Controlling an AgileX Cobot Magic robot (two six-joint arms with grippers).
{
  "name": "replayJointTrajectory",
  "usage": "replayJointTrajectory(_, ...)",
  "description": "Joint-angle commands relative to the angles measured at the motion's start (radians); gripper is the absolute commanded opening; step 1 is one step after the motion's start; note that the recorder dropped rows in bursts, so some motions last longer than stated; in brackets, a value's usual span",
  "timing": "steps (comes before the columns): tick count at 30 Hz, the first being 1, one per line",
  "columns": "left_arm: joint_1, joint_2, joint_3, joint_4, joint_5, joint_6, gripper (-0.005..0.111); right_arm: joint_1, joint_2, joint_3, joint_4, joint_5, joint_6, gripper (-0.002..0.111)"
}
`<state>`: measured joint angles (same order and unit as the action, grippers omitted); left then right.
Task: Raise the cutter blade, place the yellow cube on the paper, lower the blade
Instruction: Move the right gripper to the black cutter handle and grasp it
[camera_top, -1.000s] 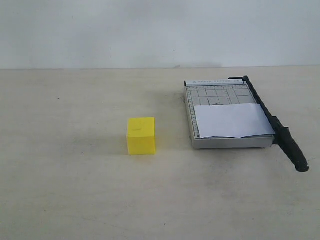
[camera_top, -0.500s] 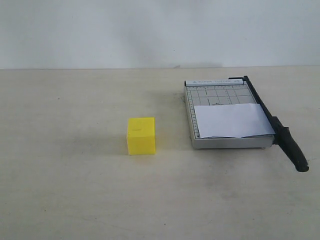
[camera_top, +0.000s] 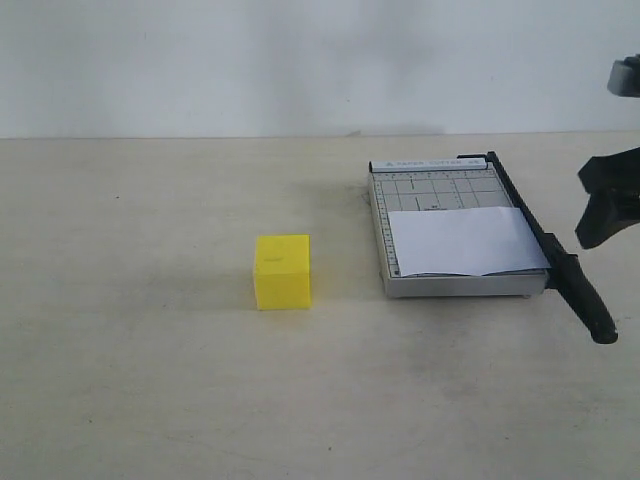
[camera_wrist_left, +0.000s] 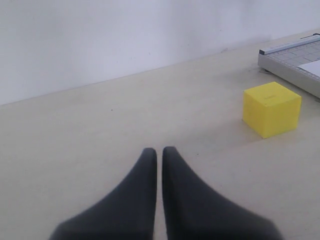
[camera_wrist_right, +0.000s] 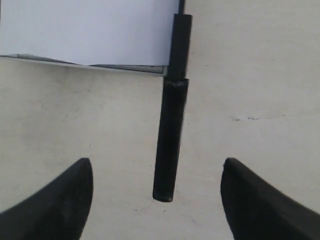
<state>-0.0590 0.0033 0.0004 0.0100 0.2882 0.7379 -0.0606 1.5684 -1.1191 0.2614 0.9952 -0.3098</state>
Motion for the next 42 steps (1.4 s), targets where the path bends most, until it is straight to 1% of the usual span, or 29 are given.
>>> replayJointTrajectory(1, 0.002, -0.003, 0.000, 0.001, -0.005, 0.002, 0.004, 0.045, 0.038, -0.009, -0.017, -0.052, -0.019, 0.069)
replayJointTrajectory(6, 0.002, -0.003, 0.000, 0.001, -0.005, 0.002, 0.004, 0.055, 0.060, -0.009, -0.053, -0.091, 0.008, 0.069)
replayJointTrajectory(16, 0.002, -0.003, 0.000, 0.001, -0.005, 0.002, 0.004, 0.055, 0.120, -0.009, -0.089, -0.092, 0.035, 0.069)
replayJointTrajectory(42, 0.002, -0.003, 0.000, 0.001, -0.005, 0.002, 0.004, 0.055, 0.280, -0.009, -0.089, -0.109, 0.034, 0.069)
